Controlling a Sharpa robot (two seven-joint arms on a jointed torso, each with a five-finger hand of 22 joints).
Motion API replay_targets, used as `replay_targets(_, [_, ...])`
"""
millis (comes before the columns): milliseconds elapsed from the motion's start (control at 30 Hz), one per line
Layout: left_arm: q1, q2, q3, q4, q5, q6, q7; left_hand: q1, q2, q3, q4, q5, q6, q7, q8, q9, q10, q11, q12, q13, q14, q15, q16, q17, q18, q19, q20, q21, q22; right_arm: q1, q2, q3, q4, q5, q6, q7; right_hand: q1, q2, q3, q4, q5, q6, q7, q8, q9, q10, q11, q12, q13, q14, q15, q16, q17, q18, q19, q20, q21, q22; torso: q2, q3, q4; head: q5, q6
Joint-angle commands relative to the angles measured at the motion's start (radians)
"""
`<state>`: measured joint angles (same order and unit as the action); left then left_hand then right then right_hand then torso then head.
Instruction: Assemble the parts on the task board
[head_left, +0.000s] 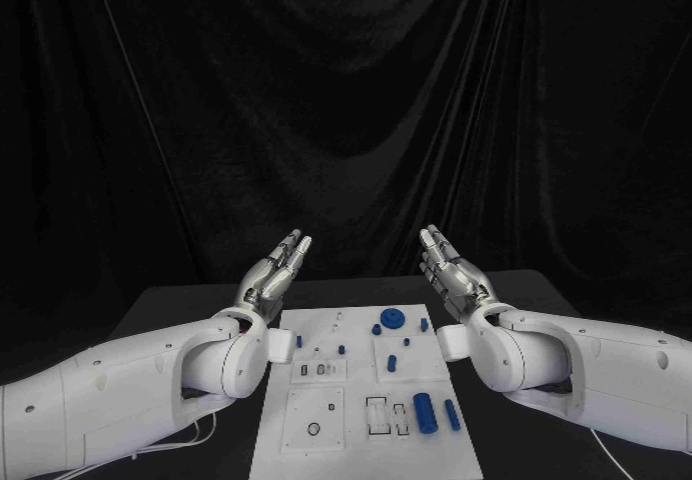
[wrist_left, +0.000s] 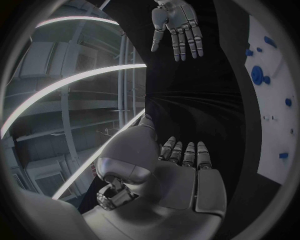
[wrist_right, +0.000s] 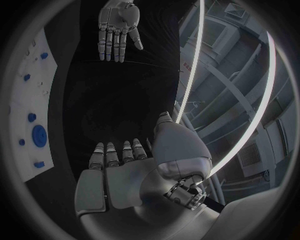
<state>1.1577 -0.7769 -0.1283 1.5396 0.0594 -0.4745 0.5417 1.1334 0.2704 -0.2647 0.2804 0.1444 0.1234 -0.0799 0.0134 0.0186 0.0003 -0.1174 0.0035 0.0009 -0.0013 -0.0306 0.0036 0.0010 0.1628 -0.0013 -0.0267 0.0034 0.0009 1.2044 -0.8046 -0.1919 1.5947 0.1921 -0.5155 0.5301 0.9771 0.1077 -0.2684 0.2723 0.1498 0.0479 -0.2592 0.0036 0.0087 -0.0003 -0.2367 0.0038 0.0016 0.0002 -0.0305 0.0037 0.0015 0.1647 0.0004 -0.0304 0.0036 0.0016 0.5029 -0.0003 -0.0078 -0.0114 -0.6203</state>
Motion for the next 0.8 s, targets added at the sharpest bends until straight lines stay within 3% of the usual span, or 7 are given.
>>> replay_targets(33, [0.024, 0.003, -0.019, -0.005, 0.067, 0.246, 0.076, 0.045, -0.004, -0.014, 0.008, 0.005, 0.018, 0.001, 0.008, 0.003, 0.000, -0.007, -0.003, -0.001, 0.001, -0.113, -0.004, -0.001, 0.009, 0.001, -0.015, -0.003, -0.001, 0.013, -0.003, -0.011, 0.005, 0.097, 0.135, 0.009, 0.072, -0.040, 0.018, 0.015, -0.025, 0.011, 0.002, 0.008, 0.003, 0.000, 0.005, -0.004, -0.002, 0.000, -0.196, -0.004, -0.002, 0.015, 0.000, -0.049, -0.004, -0.002, -0.001, -0.0001, -0.0001, 0.000, 0.000])
replay_targets(267, [0.067, 0.006, -0.066, -0.016, 0.108, 0.420, 0.112, 0.059, -0.015, -0.017, 0.008, 0.007, 0.017, 0.000, 0.007, 0.002, 0.000, -0.007, -0.003, -0.001, 0.001, -0.108, -0.004, -0.001, 0.009, 0.001, -0.007, -0.003, -0.001, 0.017, -0.004, -0.016, 0.006, 0.104, 0.145, 0.009, 0.080, -0.065, 0.051, 0.018, -0.028, 0.021, 0.008, 0.009, 0.004, 0.001, 0.064, 0.006, 0.001, 0.000, -0.143, -0.004, -0.002, 0.015, 0.000, -0.013, -0.004, -0.002, -0.001, -0.0001, -0.0001, 0.000, 0.000])
replay_targets(500, [0.083, 0.007, -0.083, -0.020, 0.123, 0.485, 0.125, 0.066, -0.016, -0.018, 0.009, 0.007, 0.020, -0.001, 0.007, 0.003, 0.000, -0.007, -0.003, -0.001, 0.001, -0.106, -0.004, -0.001, 0.010, 0.001, 0.000, -0.003, -0.001, 0.017, -0.004, -0.016, 0.006, 0.104, 0.145, 0.009, 0.077, -0.077, 0.068, 0.019, -0.031, 0.027, 0.018, 0.011, 0.005, 0.001, 0.095, 0.011, 0.003, 0.000, -0.104, -0.004, -0.002, 0.015, 0.000, 0.018, -0.004, -0.002, -0.001, -0.0001, -0.0001, 0.000, 0.000])
replay_targets(533, [0.080, -0.003, -0.084, -0.042, 0.124, 0.551, 0.124, 0.066, -0.016, -0.018, 0.009, 0.007, 0.020, -0.001, 0.007, 0.003, 0.000, -0.007, -0.003, -0.001, 0.001, -0.106, -0.004, -0.001, 0.010, 0.001, 0.000, -0.003, -0.001, 0.017, -0.031, -0.016, -0.016, 0.017, 0.257, -0.057, 0.079, -0.081, 0.074, 0.019, -0.031, 0.030, 0.024, 0.011, 0.006, 0.001, 0.105, 0.011, 0.003, 0.000, -0.088, -0.004, -0.002, 0.015, 0.000, 0.030, -0.004, -0.002, 0.002, -0.0003, 0.0026, 0.009, -0.025])
replay_targets(600, [0.080, -0.004, -0.084, -0.043, 0.122, 0.559, 0.121, 0.072, -0.016, -0.017, 0.009, 0.008, 0.026, -0.001, 0.008, 0.003, 0.000, -0.007, -0.003, -0.001, 0.001, -0.104, -0.004, -0.001, 0.012, 0.001, 0.007, -0.003, -0.001, 0.017, -0.033, -0.016, -0.017, -0.002, 0.266, -0.062, 0.080, -0.084, 0.078, 0.019, -0.031, 0.030, 0.027, 0.011, 0.006, 0.001, 0.110, 0.011, 0.003, 0.000, -0.075, -0.004, -0.002, 0.014, 0.000, 0.038, -0.004, -0.002, 0.003, -0.0004, 0.0028, 0.009, -0.029])
replay_targets(700, [0.080, -0.010, -0.084, -0.045, 0.105, 0.582, 0.115, 0.080, -0.013, -0.015, 0.010, 0.012, 0.023, -0.002, 0.008, 0.003, 0.000, -0.009, -0.003, -0.001, 0.001, -0.102, -0.004, -0.001, 0.014, 0.001, 0.014, -0.003, -0.001, 0.018, -0.037, -0.016, -0.024, -0.066, 0.299, -0.086, 0.113, -0.094, 0.094, 0.015, 0.000, 0.048, 0.065, 0.015, 0.009, 0.003, 0.175, 0.027, 0.007, 0.000, 0.011, -0.004, -0.002, 0.002, 0.000, 0.107, -0.004, -0.002, 0.003, -0.0011, 0.0024, 0.008, -0.039])
replay_targets(800, [0.080, -0.020, -0.084, -0.048, 0.069, 0.606, 0.113, 0.099, -0.007, -0.013, 0.010, 0.028, 0.011, -0.016, 0.006, 0.001, 0.000, -0.021, -0.003, -0.001, 0.001, -0.086, -0.004, -0.001, 0.016, 0.001, 0.034, -0.003, -0.001, 0.023, -0.040, -0.016, -0.034, -0.176, 0.325, -0.112, 0.151, -0.103, 0.105, 0.012, 0.027, 0.087, 0.111, 0.027, 0.015, 0.011, 0.234, 0.059, 0.013, 0.001, 0.124, -0.001, 0.000, 0.009, 0.011, 0.231, 0.005, 0.005, 0.002, -0.0019, 0.0039, 0.010, -0.049])
